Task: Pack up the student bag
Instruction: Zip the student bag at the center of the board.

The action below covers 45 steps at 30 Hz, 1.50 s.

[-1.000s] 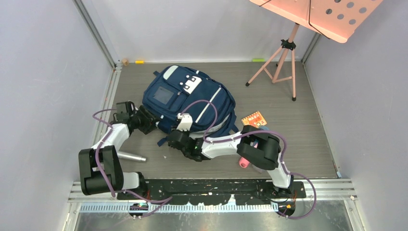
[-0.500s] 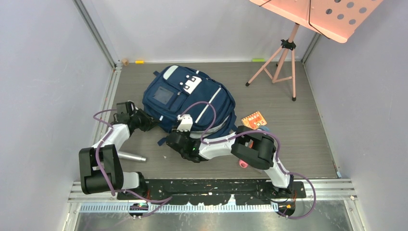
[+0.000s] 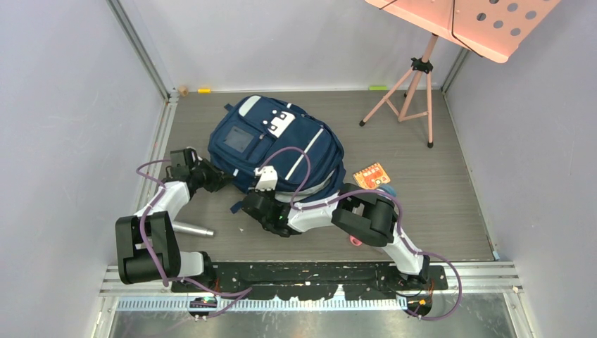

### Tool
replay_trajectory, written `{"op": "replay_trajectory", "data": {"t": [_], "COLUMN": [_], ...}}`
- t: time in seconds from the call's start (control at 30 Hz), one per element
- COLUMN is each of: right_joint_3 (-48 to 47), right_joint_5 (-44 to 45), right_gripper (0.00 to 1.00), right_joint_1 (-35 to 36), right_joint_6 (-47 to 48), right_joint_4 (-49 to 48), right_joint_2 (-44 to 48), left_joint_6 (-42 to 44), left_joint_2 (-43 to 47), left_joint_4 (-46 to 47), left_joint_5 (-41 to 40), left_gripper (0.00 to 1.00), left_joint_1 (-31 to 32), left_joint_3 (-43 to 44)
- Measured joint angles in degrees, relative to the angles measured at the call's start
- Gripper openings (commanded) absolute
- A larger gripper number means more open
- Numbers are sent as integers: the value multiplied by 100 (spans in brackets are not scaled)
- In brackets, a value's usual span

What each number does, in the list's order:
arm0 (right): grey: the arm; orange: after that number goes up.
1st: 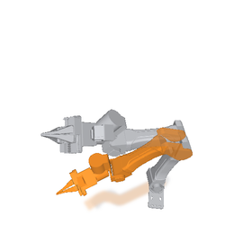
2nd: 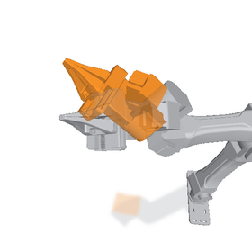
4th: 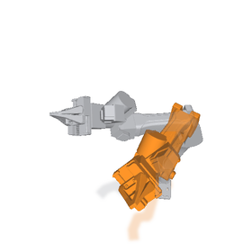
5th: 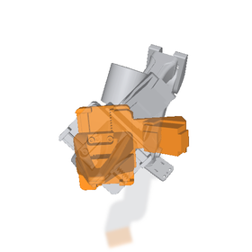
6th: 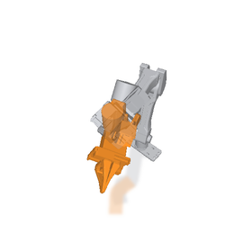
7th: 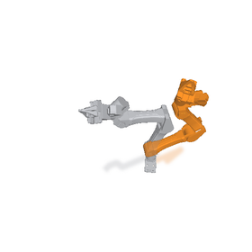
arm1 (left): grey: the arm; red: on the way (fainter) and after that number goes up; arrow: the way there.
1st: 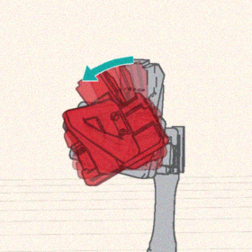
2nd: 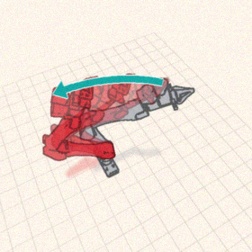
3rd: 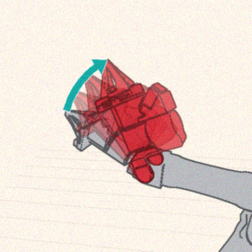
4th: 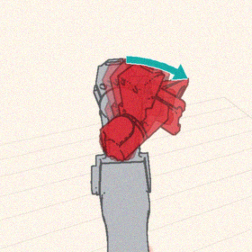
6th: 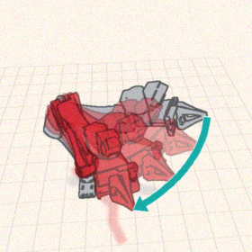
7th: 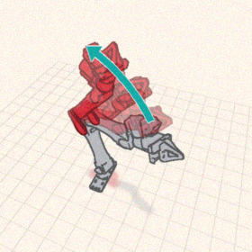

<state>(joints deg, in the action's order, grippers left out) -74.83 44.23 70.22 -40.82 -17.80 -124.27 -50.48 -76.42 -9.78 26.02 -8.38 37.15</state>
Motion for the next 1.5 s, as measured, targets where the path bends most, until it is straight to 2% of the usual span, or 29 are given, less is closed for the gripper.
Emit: {"op": "replay_trajectory", "data": {"t": [0.23, 0.43, 0.73, 1.0, 1.5], "right_joint_3": [168, 715, 942, 1231, 2437], "right_joint_5": [-103, -579, -1812, -2468, -2809], "right_gripper": [0, 0, 0, 0, 1], "right_joint_1": [-15, -44, -190, -245, -247], "right_joint_6": [59, 11, -210, -317, -616], "right_joint_4": [-192, -166, 420, 776, 752], "right_joint_2": [70, 660, 1325, 1886, 2852], "left_joint_6": [7, 83, 756, 1058, 1211], "left_joint_2": [0, 66, 177, 175, -393], "left_joint_4": [-2, -114, -1093, -1687, -1926], "left_joint_5": [50, 199, 192, -42, -509], "left_gripper": [0, 0, 0, 0, 0], "left_joint_1": [-66, -195, -188, -177, -179], "left_joint_3": [0, 48, 713, 1266, 1904]}}
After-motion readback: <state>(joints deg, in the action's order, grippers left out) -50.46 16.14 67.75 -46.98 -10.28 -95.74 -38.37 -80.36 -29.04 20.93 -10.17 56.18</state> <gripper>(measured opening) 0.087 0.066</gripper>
